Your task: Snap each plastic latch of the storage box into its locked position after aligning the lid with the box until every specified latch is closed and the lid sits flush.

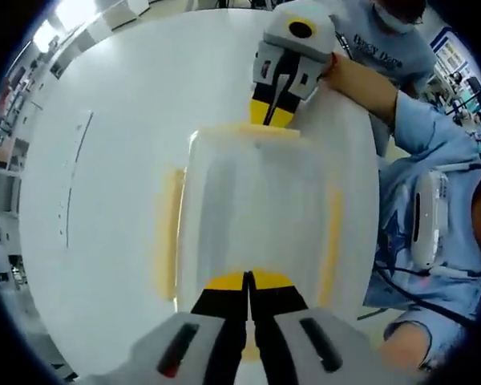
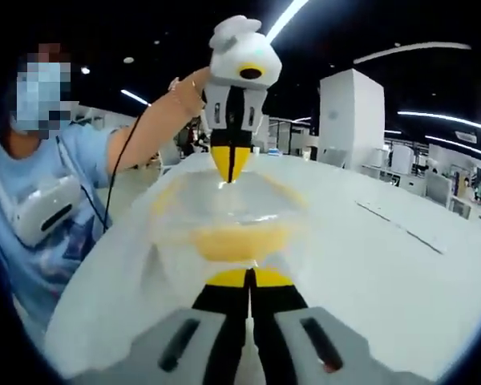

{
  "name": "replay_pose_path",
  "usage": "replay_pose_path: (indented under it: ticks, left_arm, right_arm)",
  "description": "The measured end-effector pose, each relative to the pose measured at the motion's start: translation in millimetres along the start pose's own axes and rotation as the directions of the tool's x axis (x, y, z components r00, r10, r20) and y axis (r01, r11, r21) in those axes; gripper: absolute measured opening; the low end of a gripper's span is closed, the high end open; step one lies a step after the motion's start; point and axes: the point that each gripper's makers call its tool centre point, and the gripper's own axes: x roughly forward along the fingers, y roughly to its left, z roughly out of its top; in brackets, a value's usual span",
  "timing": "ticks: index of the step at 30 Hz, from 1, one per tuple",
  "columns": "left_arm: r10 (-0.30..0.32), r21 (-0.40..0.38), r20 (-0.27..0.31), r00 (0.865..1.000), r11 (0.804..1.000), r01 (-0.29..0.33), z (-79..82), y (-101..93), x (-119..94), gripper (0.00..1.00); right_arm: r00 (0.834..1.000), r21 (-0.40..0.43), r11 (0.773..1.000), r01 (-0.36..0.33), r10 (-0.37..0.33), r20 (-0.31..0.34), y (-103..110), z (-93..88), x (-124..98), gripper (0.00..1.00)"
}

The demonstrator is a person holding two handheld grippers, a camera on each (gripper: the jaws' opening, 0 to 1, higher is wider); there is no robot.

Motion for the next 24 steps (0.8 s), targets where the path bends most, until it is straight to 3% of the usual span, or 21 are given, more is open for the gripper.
replay_pose_path:
  ticks: [2, 11, 18, 22, 24]
  left_arm:
    - [-0.006, -0.001, 0.0, 1.0, 1.0, 0.006, 0.1, -0.1, -0.5, 0.0]
    - [-0.008, -0.008, -0.003, 1.0, 1.0, 0.008, 0.4, 0.3, -1.8, 0.0]
    - [0.0, -0.006, -0.014, 1.0, 1.0, 0.0, 1.7, 1.6, -2.2, 0.0]
    - [-0.007, -0.014, -0.009, 1.0, 1.0, 0.007, 2.4, 1.5, -2.1, 0.0]
    - [-0.005, -0.013, -0.009, 1.0, 1.0, 0.005, 2.6, 1.3, -2.1, 0.0]
  right_arm:
    - [0.997, -0.007, 0.998, 0.059, -0.059, -0.05, -15.2, -8.9, -1.7, 0.0]
    - [0.986, 0.045, 0.986, 0.161, -0.159, -0.049, -46.6, -9.4, -16.7, 0.0]
    - [0.974, 0.028, 0.976, 0.217, -0.219, 0.053, -56.2, 35.6, -35.6, 0.0]
    - [0.972, -0.047, 0.971, 0.235, -0.235, -0.009, -56.6, 44.3, -34.2, 0.0]
    - [0.977, -0.058, 0.976, 0.212, -0.213, -0.017, -52.5, 55.9, -28.9, 0.0]
